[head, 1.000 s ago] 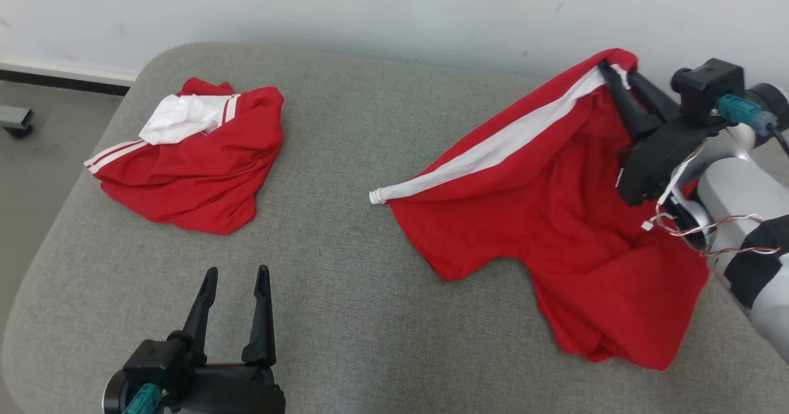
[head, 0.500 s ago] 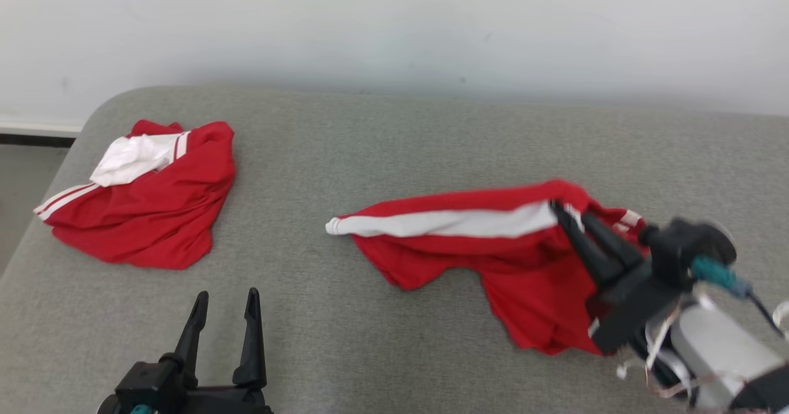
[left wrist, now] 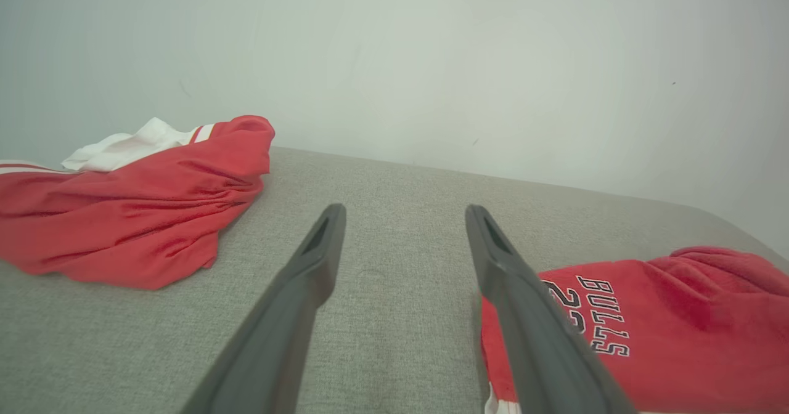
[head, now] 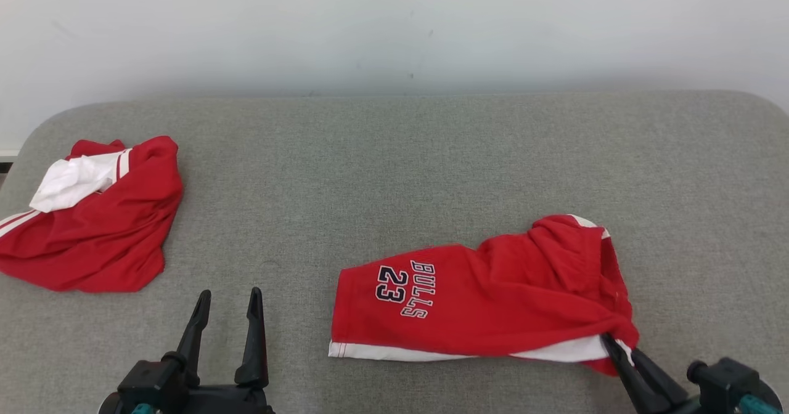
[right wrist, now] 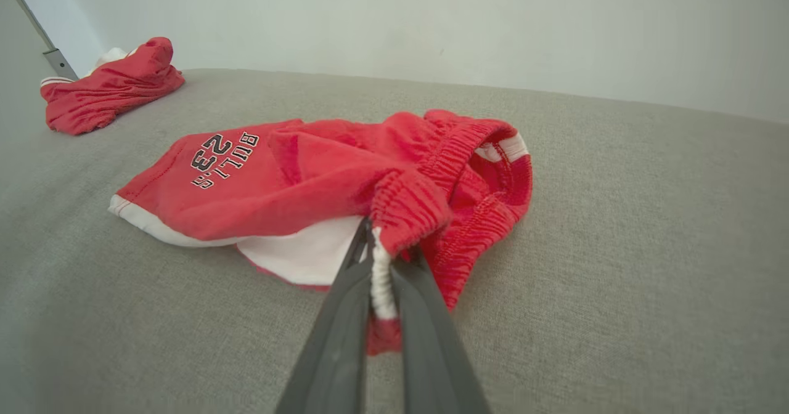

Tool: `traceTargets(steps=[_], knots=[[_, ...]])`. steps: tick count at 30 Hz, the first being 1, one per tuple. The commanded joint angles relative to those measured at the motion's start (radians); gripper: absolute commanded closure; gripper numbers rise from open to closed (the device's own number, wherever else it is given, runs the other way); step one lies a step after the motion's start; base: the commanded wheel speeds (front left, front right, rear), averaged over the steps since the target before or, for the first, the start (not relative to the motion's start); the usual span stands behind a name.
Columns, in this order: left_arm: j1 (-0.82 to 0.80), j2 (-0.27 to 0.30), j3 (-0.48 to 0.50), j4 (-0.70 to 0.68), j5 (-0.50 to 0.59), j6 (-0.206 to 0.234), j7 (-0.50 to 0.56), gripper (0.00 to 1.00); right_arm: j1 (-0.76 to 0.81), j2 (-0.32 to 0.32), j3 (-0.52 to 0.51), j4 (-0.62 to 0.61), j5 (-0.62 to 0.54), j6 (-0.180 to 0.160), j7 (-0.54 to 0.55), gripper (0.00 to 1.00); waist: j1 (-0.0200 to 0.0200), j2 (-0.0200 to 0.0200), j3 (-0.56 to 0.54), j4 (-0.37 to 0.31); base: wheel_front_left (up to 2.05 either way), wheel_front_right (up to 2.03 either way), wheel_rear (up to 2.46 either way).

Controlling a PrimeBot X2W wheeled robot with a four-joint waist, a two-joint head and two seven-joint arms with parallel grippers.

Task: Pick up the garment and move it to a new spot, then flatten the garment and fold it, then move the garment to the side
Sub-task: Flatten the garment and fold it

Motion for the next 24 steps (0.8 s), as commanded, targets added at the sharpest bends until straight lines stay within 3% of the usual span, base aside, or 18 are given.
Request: traceTargets(steps=[1,2,3,4,11,24], knots=[[-0.007,0.001,0.002,0.002,0.007,-0.002,-0.001,0.0,0.03,0.015,-0.015,0.012,0.01,-0.002,0.0,1.0,0.0001,0.0,0.003,-0.005,0.0,0.0,0.0],[-0.007,0.001,0.002,0.003,0.006,-0.003,-0.001,0.0,0.043,0.018,-0.019,0.023,0.008,-0.002,0.0,0.66,0.0001,0.0,0.003,-0.006,0.0,0.0,0.0],[-0.006,0.001,0.003,0.005,0.006,-0.004,-0.001,0.0,0.05,0.018,-0.026,0.028,-0.003,-0.002,0.0,0.25,0.0001,0.0,0.0,-0.006,0.0,0.0,0.0],[-0.004,0.001,0.005,0.006,0.006,-0.005,-0.001,0.0,0.054,0.028,-0.037,0.028,-0.004,-0.002,-0.001,0.0,0.0001,0.0,-0.001,-0.007,0.0,0.0,0.0],[0.007,0.001,0.016,0.007,0.01,-0.008,-0.001,0.0,0.098,0.091,-0.164,-0.078,-0.041,-0.002,0.0,0.0,0.0001,0.0,-0.02,-0.007,0.0,0.0,0.0],[0.021,0.001,0.024,-0.003,0.019,-0.014,-0.001,0.0,0.177,0.213,-0.353,-0.137,-0.117,-0.002,0.0,0.0,0.0001,0.0,-0.03,0.008,0.0,0.0,0.0]])
